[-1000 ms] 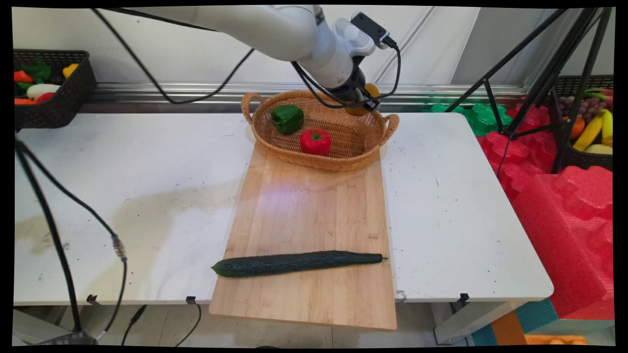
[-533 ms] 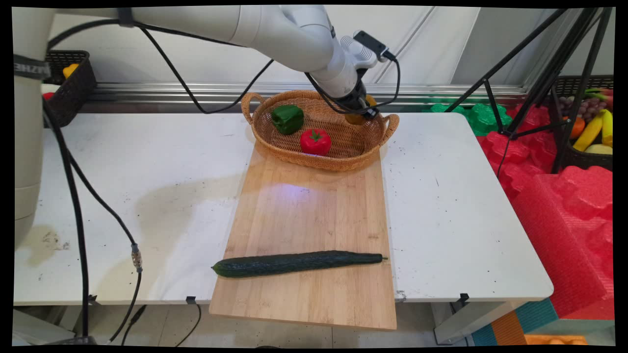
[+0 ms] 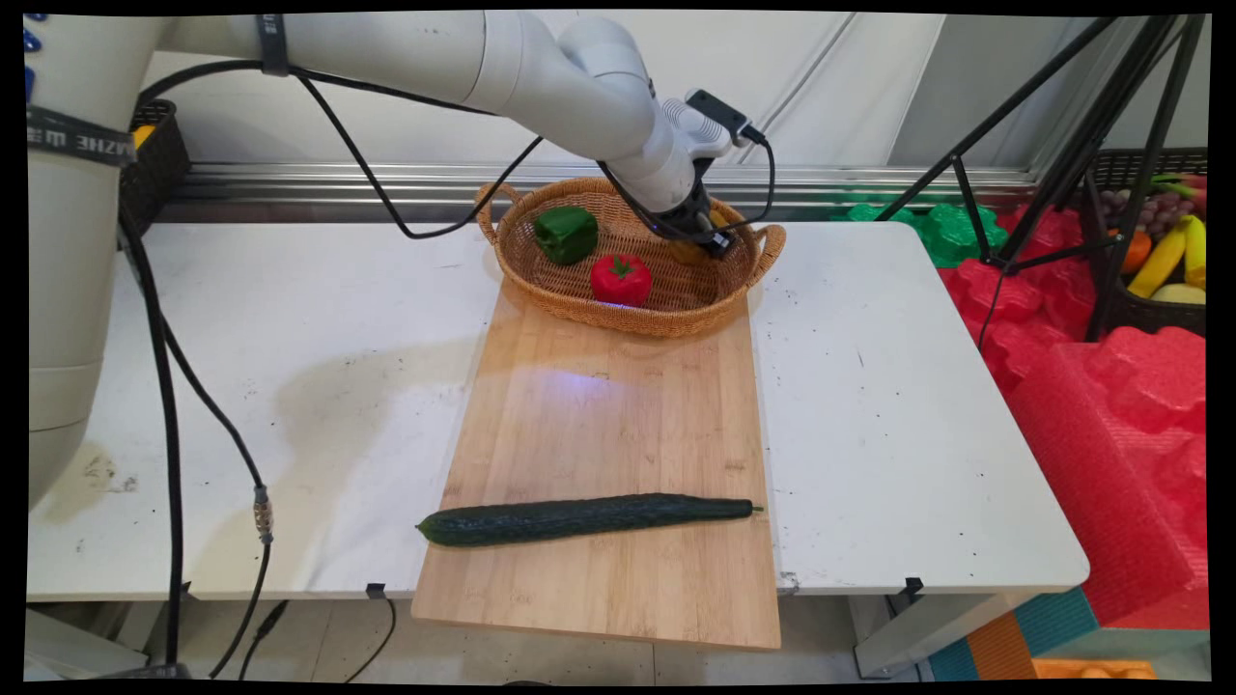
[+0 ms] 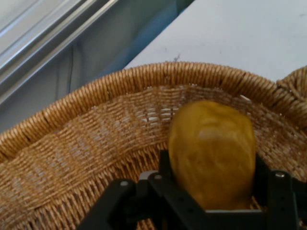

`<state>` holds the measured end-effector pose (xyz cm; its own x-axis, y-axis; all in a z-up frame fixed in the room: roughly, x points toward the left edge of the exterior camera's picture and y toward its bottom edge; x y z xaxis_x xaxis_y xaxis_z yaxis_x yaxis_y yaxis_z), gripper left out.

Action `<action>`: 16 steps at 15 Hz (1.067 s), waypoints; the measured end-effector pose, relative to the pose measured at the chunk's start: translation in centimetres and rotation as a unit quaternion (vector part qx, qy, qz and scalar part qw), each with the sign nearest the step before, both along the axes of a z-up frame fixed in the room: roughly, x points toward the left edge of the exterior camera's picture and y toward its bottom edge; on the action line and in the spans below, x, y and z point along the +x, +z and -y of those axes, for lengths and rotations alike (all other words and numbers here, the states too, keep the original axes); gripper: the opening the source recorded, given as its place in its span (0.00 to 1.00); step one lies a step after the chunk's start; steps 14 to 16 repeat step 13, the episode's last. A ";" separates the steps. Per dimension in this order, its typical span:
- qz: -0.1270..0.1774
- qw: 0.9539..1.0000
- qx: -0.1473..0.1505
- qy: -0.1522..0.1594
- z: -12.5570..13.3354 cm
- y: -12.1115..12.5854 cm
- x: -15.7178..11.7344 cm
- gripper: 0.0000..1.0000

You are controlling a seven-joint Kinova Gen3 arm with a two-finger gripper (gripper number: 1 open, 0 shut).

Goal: Place the picked object in the vegetable basket

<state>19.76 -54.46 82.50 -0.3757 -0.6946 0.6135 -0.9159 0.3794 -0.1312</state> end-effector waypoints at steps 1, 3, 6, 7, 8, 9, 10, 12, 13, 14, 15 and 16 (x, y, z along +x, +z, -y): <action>0.000 1.000 0.001 -0.001 0.1 -0.2 0.1 0.00; -0.001 1.000 0.000 -0.004 0.2 -0.5 0.1 0.00; -0.005 1.000 -0.001 -0.011 0.5 -1.0 0.0 0.00; -0.006 1.000 -0.002 -0.014 0.6 -1.1 0.0 0.00; -0.008 1.000 -0.002 -0.017 0.7 -1.2 -0.1 0.00; -0.008 1.000 -0.003 -0.019 0.8 -1.2 -0.2 1.00; -0.008 1.000 -0.003 -0.020 0.8 -1.3 -0.2 1.00; -0.009 1.000 -0.005 -0.024 0.9 -1.3 -0.2 1.00; -0.009 1.000 -0.007 -0.026 0.9 -1.3 -0.2 1.00; -0.009 1.000 -0.007 -0.026 0.9 -1.3 -0.2 1.00; -0.009 1.000 -0.007 -0.026 0.9 -1.3 -0.2 1.00; -0.009 1.000 -0.007 -0.026 0.9 -1.3 -0.2 1.00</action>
